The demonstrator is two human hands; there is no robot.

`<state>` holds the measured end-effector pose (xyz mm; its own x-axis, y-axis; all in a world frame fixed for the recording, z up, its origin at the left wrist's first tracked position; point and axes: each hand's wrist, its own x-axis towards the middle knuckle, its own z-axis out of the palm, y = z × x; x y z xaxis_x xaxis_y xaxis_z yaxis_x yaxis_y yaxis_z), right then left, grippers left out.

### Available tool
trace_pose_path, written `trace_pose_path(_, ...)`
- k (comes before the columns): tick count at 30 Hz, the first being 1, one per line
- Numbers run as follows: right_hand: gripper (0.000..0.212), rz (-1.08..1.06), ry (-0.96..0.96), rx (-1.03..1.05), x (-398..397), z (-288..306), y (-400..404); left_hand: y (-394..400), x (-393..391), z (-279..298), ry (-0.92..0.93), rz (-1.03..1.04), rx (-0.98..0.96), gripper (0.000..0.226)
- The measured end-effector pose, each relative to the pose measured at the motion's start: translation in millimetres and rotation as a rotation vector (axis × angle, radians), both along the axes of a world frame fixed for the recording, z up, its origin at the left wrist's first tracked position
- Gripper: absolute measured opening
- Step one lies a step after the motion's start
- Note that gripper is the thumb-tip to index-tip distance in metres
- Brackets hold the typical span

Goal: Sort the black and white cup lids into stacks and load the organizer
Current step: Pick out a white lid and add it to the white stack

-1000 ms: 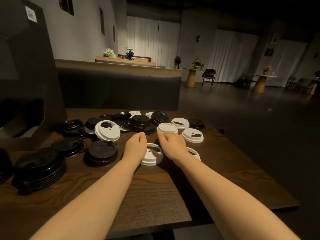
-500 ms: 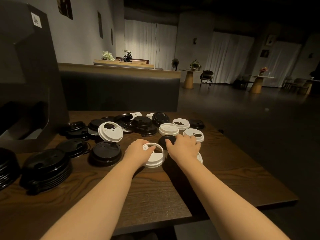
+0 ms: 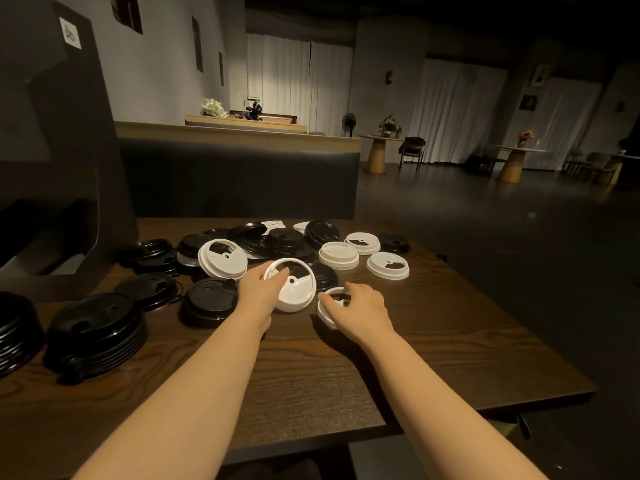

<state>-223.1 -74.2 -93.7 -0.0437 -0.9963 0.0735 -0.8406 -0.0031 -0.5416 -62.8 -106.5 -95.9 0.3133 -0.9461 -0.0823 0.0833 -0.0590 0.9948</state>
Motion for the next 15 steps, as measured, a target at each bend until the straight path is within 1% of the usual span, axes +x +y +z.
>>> trace_pose_path(2, 0.082, 0.078, 0.046, 0.041, -8, 1, 5, -1, 2, 1, 0.048, -0.004, 0.007, 0.043)
trace_pose_path(3, 0.083, 0.098, 0.021, 0.013, -10, 1, 5, -1, 3, 3, 0.076, -0.006, 0.012, 0.042)
trace_pose_path(4, 0.081, 0.086, -0.053, -0.049, -11, 1, 5, -3, 3, 4, 0.109, -0.011, 0.018, 0.042)
trace_pose_path(6, 0.08, -0.017, -0.275, -0.209, -10, 2, 3, -3, 3, 7, 0.18, -0.027, 0.031, 0.043)
trace_pose_path(8, 0.087, -0.057, -0.468, -0.298, -5, 2, 2, -1, 0, 9, 0.215, -0.07, 0.023, 0.045)
trace_pose_path(9, 0.092, -0.027, -0.505, -0.311, -3, 1, 2, 1, -3, 9, 0.214, -0.105, 0.01, 0.045)
trace_pose_path(11, 0.098, 0.061, -0.463, -0.314, 2, -2, 3, 6, -12, 10, 0.216, -0.198, -0.015, 0.036)
trace_pose_path(12, 0.098, 0.098, -0.429, -0.323, 5, -2, 5, 9, -17, 12, 0.222, -0.241, -0.014, 0.03)
trace_pose_path(13, 0.097, 0.127, -0.4, -0.335, 7, -3, 5, 12, -21, 14, 0.235, -0.277, -0.002, 0.03)
trace_pose_path(15, 0.094, 0.148, -0.351, -0.364, 9, -2, 6, 13, -26, 14, 0.284, -0.342, 0.038, 0.04)
